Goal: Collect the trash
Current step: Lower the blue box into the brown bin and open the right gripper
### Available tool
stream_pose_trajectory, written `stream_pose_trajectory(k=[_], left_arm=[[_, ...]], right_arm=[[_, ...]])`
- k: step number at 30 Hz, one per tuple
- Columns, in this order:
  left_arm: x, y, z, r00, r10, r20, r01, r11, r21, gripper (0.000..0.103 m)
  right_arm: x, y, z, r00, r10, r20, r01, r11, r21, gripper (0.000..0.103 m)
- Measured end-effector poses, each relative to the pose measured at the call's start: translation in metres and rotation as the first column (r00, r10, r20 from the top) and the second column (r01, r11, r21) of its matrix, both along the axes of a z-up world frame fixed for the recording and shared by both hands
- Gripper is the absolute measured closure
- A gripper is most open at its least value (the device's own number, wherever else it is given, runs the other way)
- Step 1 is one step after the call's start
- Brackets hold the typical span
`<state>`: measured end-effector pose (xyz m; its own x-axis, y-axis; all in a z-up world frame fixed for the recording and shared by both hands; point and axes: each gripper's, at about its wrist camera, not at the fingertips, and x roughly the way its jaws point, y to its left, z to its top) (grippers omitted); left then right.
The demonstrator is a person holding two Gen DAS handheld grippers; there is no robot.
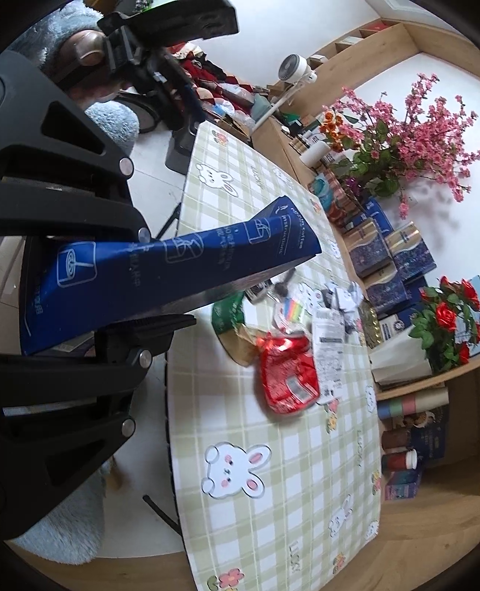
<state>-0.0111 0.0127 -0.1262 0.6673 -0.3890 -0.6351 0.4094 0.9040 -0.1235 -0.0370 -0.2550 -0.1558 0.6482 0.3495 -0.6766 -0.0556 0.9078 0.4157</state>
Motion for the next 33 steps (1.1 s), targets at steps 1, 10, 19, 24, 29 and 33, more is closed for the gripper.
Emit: stream_pose_trajectory(k=[1, 10, 19, 24, 29, 33], left_arm=[[0.0, 0.003, 0.001, 1.0, 0.014, 0.005, -0.014, 1.0, 0.005, 0.006], [-0.001, 0.032, 0.006, 0.992, 0.13, 0.006, -0.13, 0.991, -0.022, 0.006], [-0.005, 0.047, 0.0, 0.982, 0.19, 0.01, -0.19, 0.981, -0.029, 0.006], [-0.003, 0.047, -0.009, 0.979, 0.203, -0.006, -0.203, 0.979, -0.019, 0.006], [-0.002, 0.046, -0.014, 0.978, 0.208, -0.011, -0.208, 0.978, -0.005, 0.006], [-0.001, 0.046, -0.018, 0.977, 0.214, -0.007, -0.214, 0.977, 0.007, 0.006]], right_arm=[[0.0, 0.003, -0.002, 1.0, 0.01, -0.009, -0.01, 1.0, 0.004, 0.08], [-0.008, 0.032, -0.012, 0.994, 0.08, -0.081, -0.078, 0.997, 0.029, 0.08], [-0.01, 0.045, -0.027, 0.982, 0.121, -0.142, -0.116, 0.992, 0.038, 0.08], [-0.007, 0.047, -0.042, 0.973, 0.131, -0.188, -0.124, 0.991, 0.049, 0.08], [-0.005, 0.049, -0.06, 0.962, 0.138, -0.235, -0.124, 0.99, 0.072, 0.08], [-0.002, 0.047, -0.08, 0.948, 0.135, -0.29, -0.111, 0.989, 0.098, 0.08]])
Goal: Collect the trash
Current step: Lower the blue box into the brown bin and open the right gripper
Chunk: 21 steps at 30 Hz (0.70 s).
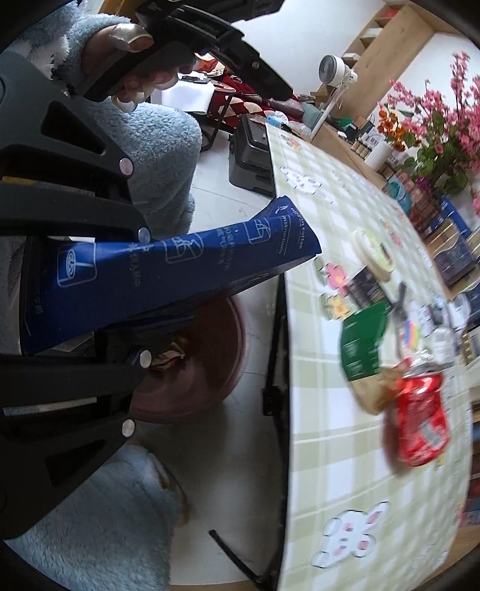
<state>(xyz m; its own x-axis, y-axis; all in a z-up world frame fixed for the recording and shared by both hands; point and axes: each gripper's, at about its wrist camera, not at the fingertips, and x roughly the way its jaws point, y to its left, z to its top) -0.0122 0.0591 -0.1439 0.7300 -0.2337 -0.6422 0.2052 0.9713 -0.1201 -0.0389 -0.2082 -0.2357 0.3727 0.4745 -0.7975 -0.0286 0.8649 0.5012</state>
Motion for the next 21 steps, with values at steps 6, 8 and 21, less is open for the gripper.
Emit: stream_pose_trajectory(k=[6, 8, 21], left_arm=[[0.005, 0.004, -0.009, 1.0, 0.016, -0.014, -0.016, 1.0, 0.002, 0.006], [0.006, 0.004, -0.013, 1.0, 0.018, -0.022, -0.018, 1.0, 0.003, 0.006], [0.023, 0.006, -0.036, 0.996, 0.03, -0.084, -0.029, 1.0, 0.013, 0.006]], right_arm=[[0.007, 0.003, -0.021, 0.998, 0.004, -0.063, -0.004, 1.0, -0.009, 0.08], [0.01, 0.003, -0.029, 0.996, 0.001, -0.088, -0.002, 1.0, -0.014, 0.08], [0.029, 0.0, -0.078, 0.98, -0.039, -0.197, 0.029, 0.998, -0.055, 0.08]])
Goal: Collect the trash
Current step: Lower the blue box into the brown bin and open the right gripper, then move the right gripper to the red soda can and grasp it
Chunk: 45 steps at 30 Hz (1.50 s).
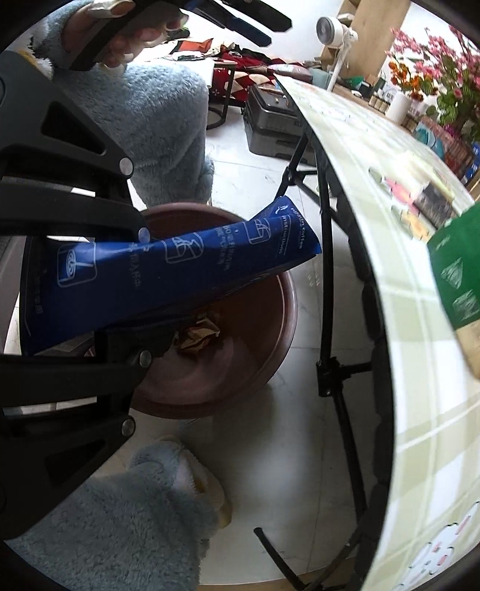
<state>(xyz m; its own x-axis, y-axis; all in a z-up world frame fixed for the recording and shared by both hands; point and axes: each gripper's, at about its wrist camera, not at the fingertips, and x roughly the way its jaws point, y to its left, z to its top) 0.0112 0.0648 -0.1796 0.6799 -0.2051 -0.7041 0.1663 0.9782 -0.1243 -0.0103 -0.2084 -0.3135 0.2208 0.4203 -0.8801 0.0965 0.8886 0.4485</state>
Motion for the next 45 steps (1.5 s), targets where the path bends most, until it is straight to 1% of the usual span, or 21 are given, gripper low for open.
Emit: stream_pose_trajectory(k=[5, 7, 8, 9, 13, 16, 18, 19, 21, 22, 24, 25, 26, 28, 29, 34, 39, 42, 45], left_arm=[[0.004, 0.0, -0.007, 1.0, 0.003, -0.019, -0.003, 1.0, 0.004, 0.006], [0.006, 0.001, -0.009, 1.0, 0.004, -0.027, -0.004, 1.0, 0.002, 0.006], [0.006, 0.001, -0.01, 1.0, 0.004, -0.03, -0.004, 1.0, 0.002, 0.006], [0.007, 0.001, -0.01, 0.999, 0.004, -0.032, -0.004, 1.0, 0.002, 0.006], [0.008, -0.001, -0.011, 0.999, 0.0, -0.035, 0.0, 1.0, 0.004, 0.006], [0.008, -0.003, -0.011, 0.999, -0.006, -0.032, 0.007, 1.0, 0.008, 0.006], [0.007, -0.004, -0.009, 1.0, -0.009, -0.03, 0.009, 1.0, 0.012, 0.006], [0.007, -0.005, -0.009, 1.0, -0.009, -0.03, 0.01, 1.0, 0.013, 0.006], [0.007, -0.005, -0.009, 0.999, -0.008, -0.031, 0.009, 1.0, 0.014, 0.006], [0.007, -0.005, -0.009, 0.999, -0.007, -0.031, 0.008, 1.0, 0.014, 0.006], [0.006, -0.005, -0.007, 1.0, -0.005, -0.03, 0.005, 1.0, 0.012, 0.006], [0.006, -0.004, -0.006, 1.0, -0.003, -0.028, 0.003, 1.0, 0.012, 0.006], [0.005, -0.004, -0.005, 1.0, -0.001, -0.026, 0.002, 1.0, 0.012, 0.006], [0.004, -0.004, -0.002, 1.0, -0.001, -0.02, 0.001, 1.0, 0.01, 0.006], [0.004, -0.004, -0.001, 1.0, -0.001, -0.017, 0.001, 1.0, 0.01, 0.006], [0.004, -0.006, 0.003, 1.0, -0.007, -0.016, 0.008, 1.0, 0.006, 0.006], [0.01, -0.007, 0.009, 1.0, -0.009, -0.012, 0.01, 1.0, 0.026, 0.006], [0.014, -0.01, 0.022, 1.0, -0.008, 0.024, 0.007, 1.0, 0.023, 0.006], [0.014, -0.013, 0.033, 0.999, -0.014, 0.051, 0.013, 1.0, 0.01, 0.006]], right_arm=[[0.004, 0.001, -0.01, 0.999, -0.02, -0.034, 0.02, 1.0, -0.001, 0.078], [0.005, 0.0, -0.012, 0.999, -0.026, -0.041, 0.026, 1.0, -0.007, 0.075], [0.005, -0.001, -0.013, 0.999, -0.031, -0.044, 0.031, 0.999, -0.016, 0.069], [0.005, -0.001, -0.013, 0.998, -0.036, -0.044, 0.035, 0.999, -0.019, 0.066], [0.005, -0.004, -0.011, 0.998, -0.05, -0.036, 0.05, 0.999, -0.014, 0.066], [0.005, -0.005, -0.007, 0.998, -0.058, -0.028, 0.057, 0.998, -0.017, 0.063], [0.005, -0.008, -0.005, 0.998, -0.064, -0.017, 0.063, 0.998, -0.02, 0.053], [0.005, -0.009, -0.003, 0.998, -0.065, -0.011, 0.065, 0.998, -0.021, 0.051], [0.005, -0.009, 0.001, 0.998, -0.067, 0.005, 0.068, 0.997, -0.025, 0.038], [0.005, -0.009, 0.005, 0.998, -0.068, 0.019, 0.068, 0.997, -0.028, 0.035], [0.004, -0.009, 0.01, 0.997, -0.067, 0.042, 0.069, 0.997, -0.034, 0.021], [0.004, -0.009, 0.015, 0.996, -0.067, 0.058, 0.069, 0.997, -0.04, 0.018], [0.004, -0.009, 0.018, 0.995, -0.065, 0.071, 0.068, 0.997, -0.044, 0.012], [0.004, -0.008, 0.027, 0.993, -0.057, 0.099, 0.063, 0.997, -0.054, 0.009], [0.004, -0.007, 0.03, 0.993, -0.053, 0.109, 0.06, 0.996, -0.063, 0.006], [0.004, -0.005, 0.052, 0.981, -0.021, 0.191, 0.042, 0.993, -0.107, 0.006], [0.012, -0.012, 0.071, 0.966, -0.02, 0.259, 0.05, 0.993, -0.111, 0.006], [0.011, -0.015, 0.089, 0.949, -0.017, 0.313, 0.057, 0.991, -0.119, 0.006], [0.01, -0.017, 0.107, 0.928, 0.008, 0.372, 0.054, 0.986, -0.156, 0.006]])
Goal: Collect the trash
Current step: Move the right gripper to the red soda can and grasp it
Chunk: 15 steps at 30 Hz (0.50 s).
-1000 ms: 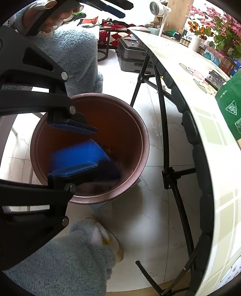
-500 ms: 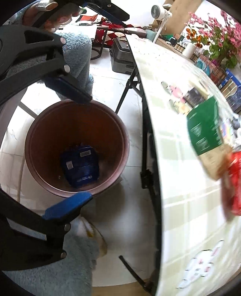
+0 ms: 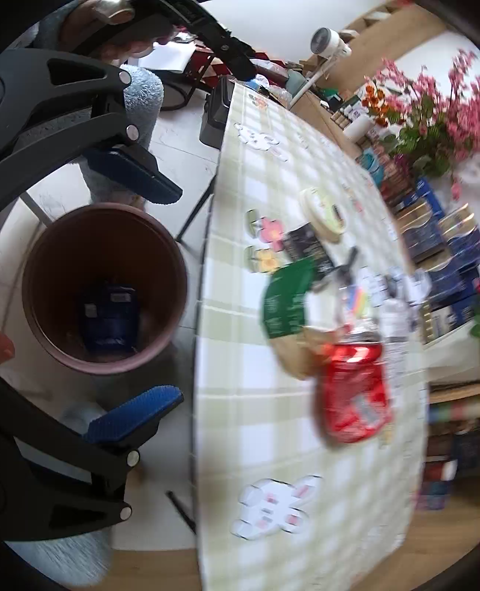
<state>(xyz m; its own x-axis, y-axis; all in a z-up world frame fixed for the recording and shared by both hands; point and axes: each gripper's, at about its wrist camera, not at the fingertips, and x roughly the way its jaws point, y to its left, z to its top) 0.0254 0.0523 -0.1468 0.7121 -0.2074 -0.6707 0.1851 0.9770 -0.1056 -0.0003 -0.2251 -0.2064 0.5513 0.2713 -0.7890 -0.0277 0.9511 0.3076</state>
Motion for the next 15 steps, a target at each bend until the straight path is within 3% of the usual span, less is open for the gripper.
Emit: stream_pose_trajectory(k=[15], left_arm=[[0.01, -0.009, 0.012, 0.999, -0.028, 0.023, 0.028, 1.0, 0.008, 0.006]], right_arm=[[0.006, -0.026, 0.018, 0.997, -0.036, 0.066, 0.037, 0.999, -0.018, 0.006]])
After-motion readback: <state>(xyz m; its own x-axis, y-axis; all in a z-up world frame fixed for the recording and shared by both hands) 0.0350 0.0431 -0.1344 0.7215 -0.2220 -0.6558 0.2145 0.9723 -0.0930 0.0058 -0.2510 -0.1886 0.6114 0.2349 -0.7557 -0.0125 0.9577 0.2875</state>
